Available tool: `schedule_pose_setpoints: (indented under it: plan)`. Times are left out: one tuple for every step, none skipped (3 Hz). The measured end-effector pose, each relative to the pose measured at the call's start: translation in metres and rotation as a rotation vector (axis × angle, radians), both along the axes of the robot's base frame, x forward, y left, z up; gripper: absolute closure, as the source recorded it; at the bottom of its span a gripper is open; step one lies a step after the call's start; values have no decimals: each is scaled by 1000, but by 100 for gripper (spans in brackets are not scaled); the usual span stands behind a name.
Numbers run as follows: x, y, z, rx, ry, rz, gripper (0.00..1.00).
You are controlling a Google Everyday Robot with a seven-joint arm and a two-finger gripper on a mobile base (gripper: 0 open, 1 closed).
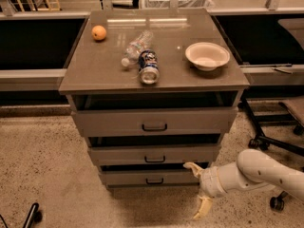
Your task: Open bottom drawer
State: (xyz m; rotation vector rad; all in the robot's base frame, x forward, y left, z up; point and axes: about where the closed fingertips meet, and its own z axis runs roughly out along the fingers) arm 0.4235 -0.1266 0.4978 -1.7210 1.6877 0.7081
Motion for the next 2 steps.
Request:
schedule_pose_setpoints:
  plan:
    - [18,1,-29,-53,-44,29,0]
    - [31,-8,-75,-126,-100,34,0]
